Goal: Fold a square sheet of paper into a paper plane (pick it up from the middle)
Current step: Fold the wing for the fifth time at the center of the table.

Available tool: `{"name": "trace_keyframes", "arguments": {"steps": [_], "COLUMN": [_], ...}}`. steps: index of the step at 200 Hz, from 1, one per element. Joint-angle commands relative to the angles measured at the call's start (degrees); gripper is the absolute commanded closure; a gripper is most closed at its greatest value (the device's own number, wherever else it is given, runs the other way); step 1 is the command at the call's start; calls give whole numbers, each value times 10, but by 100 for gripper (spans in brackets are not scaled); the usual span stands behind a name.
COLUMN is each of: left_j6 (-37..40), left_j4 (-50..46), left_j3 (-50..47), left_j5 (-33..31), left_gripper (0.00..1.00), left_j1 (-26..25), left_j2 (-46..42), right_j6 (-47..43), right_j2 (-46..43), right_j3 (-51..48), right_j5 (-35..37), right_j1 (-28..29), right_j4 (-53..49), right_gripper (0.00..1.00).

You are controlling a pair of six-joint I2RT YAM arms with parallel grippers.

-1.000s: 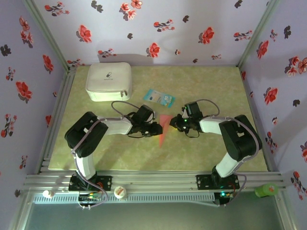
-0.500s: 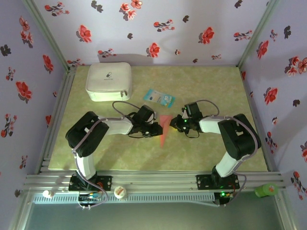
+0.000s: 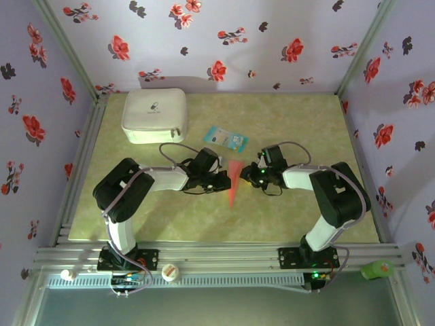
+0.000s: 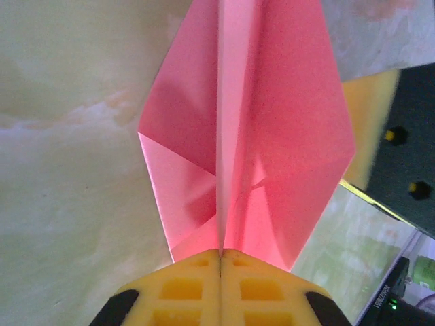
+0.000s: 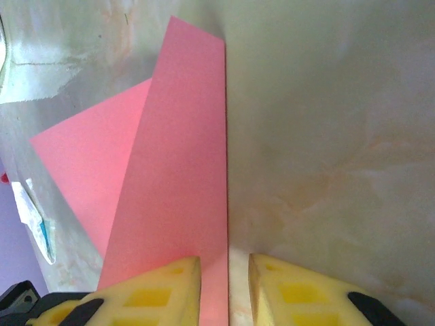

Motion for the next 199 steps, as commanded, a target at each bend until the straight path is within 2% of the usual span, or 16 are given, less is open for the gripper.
{"name": "trace_keyframes", "arguments": {"steps": [1,27,57,76,118,199], "left_j6": [25,45,56,58,59,65], "left_j4": [-52,-100,-140,-142,-150,-159], "left_j3": [18,28,40,40,45,49], "left_j5": [-41,-91,-123,-126,-132,-134], "left_gripper": [100,100,100,100,100,100], "left_j1": [-7,-9,-11,-13,-18,-20], "left_j2": [-27,-49,-60,-63,-60,-61], "right_j6": [1,4,27,35,33,9], "right_j2": [-42,-72,-77,-53,-10,17], "right_j3": [-2,6,12,31,62,71], "right_j5": [16,9,-36,-56,-50,0], "right_j1": [2,2,9,20,54,60], "right_j4": [-31,-38,2,3,-11,-69], "right_gripper": [71,61,55,55,54,66]}}
